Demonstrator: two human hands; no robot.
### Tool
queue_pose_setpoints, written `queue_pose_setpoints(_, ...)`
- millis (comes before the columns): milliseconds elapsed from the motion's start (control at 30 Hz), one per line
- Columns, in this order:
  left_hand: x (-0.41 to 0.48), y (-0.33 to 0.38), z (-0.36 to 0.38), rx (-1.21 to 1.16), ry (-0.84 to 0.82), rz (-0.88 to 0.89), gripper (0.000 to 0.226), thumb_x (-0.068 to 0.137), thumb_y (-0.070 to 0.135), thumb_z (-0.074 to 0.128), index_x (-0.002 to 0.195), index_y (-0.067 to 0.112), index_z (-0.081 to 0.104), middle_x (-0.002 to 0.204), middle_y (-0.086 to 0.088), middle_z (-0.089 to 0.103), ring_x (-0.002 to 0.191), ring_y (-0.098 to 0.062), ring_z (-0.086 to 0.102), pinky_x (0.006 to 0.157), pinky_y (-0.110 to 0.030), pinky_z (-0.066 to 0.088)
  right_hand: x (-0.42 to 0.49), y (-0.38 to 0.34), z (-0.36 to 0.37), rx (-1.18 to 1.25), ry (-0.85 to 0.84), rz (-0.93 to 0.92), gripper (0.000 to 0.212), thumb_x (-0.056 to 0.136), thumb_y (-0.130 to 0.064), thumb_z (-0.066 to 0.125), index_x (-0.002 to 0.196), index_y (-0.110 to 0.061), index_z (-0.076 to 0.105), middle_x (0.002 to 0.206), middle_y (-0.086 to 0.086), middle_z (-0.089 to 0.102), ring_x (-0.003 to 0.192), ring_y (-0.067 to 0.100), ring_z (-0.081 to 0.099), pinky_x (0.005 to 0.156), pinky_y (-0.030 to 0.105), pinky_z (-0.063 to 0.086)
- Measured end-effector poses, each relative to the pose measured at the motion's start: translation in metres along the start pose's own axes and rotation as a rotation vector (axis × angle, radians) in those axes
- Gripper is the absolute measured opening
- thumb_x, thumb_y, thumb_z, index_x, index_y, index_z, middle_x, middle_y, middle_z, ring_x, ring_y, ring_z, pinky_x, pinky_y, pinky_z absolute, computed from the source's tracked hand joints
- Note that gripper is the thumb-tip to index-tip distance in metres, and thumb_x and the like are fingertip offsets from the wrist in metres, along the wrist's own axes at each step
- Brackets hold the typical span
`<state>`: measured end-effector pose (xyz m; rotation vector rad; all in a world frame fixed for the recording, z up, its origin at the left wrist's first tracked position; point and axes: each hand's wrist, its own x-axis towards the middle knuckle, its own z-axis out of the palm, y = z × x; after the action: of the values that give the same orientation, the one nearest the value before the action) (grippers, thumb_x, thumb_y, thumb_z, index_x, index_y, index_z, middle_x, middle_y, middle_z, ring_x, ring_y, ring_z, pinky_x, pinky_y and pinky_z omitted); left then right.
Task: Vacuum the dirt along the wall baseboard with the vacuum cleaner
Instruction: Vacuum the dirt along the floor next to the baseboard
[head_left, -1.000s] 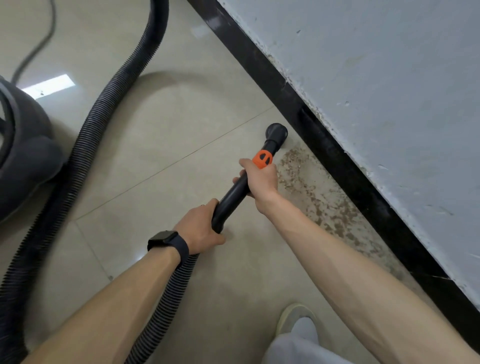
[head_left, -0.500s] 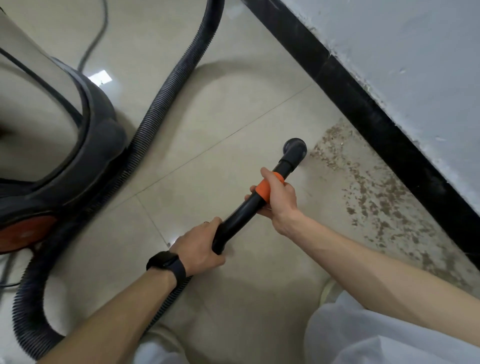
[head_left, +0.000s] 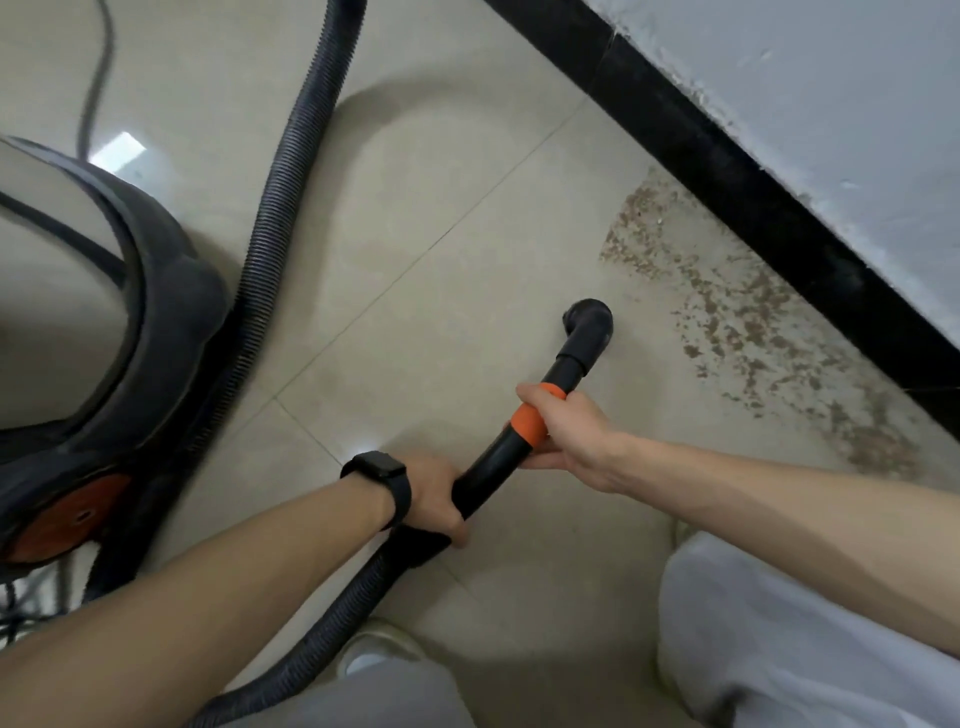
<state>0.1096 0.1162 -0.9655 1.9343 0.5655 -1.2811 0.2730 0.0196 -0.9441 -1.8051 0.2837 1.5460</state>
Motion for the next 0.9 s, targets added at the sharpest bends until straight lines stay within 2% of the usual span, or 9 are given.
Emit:
queue_pose_setpoints(67, 0.008, 0.011, -0.007, 0.058, -0.062, 0.006, 0.043, 0.066, 0.054, 0.081, 0.095, 0.03, 0.061, 0.076, 0.01, 0.058, 0.068, -0.013, 0.058, 0.06, -0.024, 0.048, -0.003, 0.004, -0.006, 0.008, 0.08, 0.003, 0.027, 0.099, -0.033, 0.065, 0.106, -0.008, 0.054, 0.118, 0.025, 0.068, 0.083, 0.03, 0.076, 0.058, 0.04, 0.062)
queue_pose_setpoints(133, 0.014, 0.024, -0.011, 0.117, -0.103, 0.014, 0.049, 0.066, 0.053, 0.083, 0.103, 0.026, 0.065, 0.076, 0.009, 0.057, 0.071, -0.016, 0.058, 0.064, -0.026, 0.048, -0.005, 0.014, -0.012, 0.04, 0.159, 0.008, 0.028, 0.099, -0.032, 0.064, 0.105, -0.006, 0.056, 0.116, 0.025, 0.067, 0.084, 0.032, 0.074, 0.058, 0.044, 0.063)
queue_pose_setpoints(233, 0.023, 0.041, -0.015, 0.192, -0.148, 0.03, 0.06, 0.067, 0.049, 0.084, 0.117, 0.02, 0.067, 0.089, 0.003, 0.062, 0.079, -0.02, 0.061, 0.067, -0.027, 0.05, -0.005, 0.026, -0.021, 0.133, 0.266, -0.007, 0.041, 0.096, -0.031, 0.064, 0.117, 0.003, 0.058, 0.111, 0.024, 0.071, 0.086, 0.034, 0.075, 0.058, 0.048, 0.063)
queue_pose_setpoints(433, 0.028, 0.042, -0.016, 0.233, -0.086, 0.03, 0.061, 0.067, 0.049, 0.081, 0.118, 0.021, 0.064, 0.091, 0.002, 0.059, 0.079, -0.02, 0.059, 0.066, -0.026, 0.048, 0.002, 0.029, -0.025, 0.208, 0.296, -0.083, 0.036, 0.09, -0.029, 0.068, 0.114, -0.003, 0.059, 0.098, 0.017, 0.076, 0.081, 0.029, 0.074, 0.055, 0.043, 0.061)
queue_pose_setpoints(567, 0.03, 0.03, -0.017, 0.109, 0.017, 0.001, 0.054, 0.059, 0.049, 0.08, 0.106, 0.024, 0.066, 0.093, 0.002, 0.067, 0.083, -0.019, 0.066, 0.074, -0.03, 0.058, 0.012, 0.014, -0.022, 0.161, 0.293, -0.148, 0.035, 0.089, -0.029, 0.067, 0.111, -0.004, 0.06, 0.102, 0.019, 0.075, 0.08, 0.029, 0.074, 0.052, 0.04, 0.06)
queue_pose_setpoints(667, 0.033, 0.03, -0.016, 0.032, 0.086, -0.017, 0.043, 0.058, 0.046, 0.08, 0.091, 0.026, 0.064, 0.087, 0.001, 0.068, 0.079, -0.019, 0.067, 0.071, -0.028, 0.058, 0.022, 0.003, -0.023, 0.122, 0.284, -0.186, 0.031, 0.088, -0.031, 0.067, 0.106, -0.007, 0.06, 0.104, 0.02, 0.075, 0.081, 0.029, 0.074, 0.052, 0.039, 0.06)
queue_pose_setpoints(800, 0.033, 0.031, -0.019, -0.13, 0.182, -0.042, 0.036, 0.063, 0.043, 0.079, 0.091, 0.026, 0.064, 0.091, -0.001, 0.07, 0.08, -0.02, 0.067, 0.072, -0.028, 0.057, 0.03, -0.009, -0.03, 0.069, 0.274, -0.242, 0.028, 0.085, -0.032, 0.069, 0.096, -0.01, 0.058, 0.092, 0.013, 0.07, 0.072, 0.026, 0.073, 0.054, 0.04, 0.061)
queue_pose_setpoints(900, 0.026, 0.031, -0.005, -0.28, 0.305, -0.047, 0.033, 0.068, 0.042, 0.078, 0.092, 0.026, 0.061, 0.089, 0.0, 0.067, 0.078, -0.019, 0.064, 0.066, -0.025, 0.052, 0.028, -0.022, -0.034, 0.01, 0.222, -0.228, 0.028, 0.085, -0.032, 0.071, 0.097, -0.011, 0.056, 0.09, 0.011, 0.067, 0.064, 0.024, 0.073, 0.055, 0.041, 0.062)
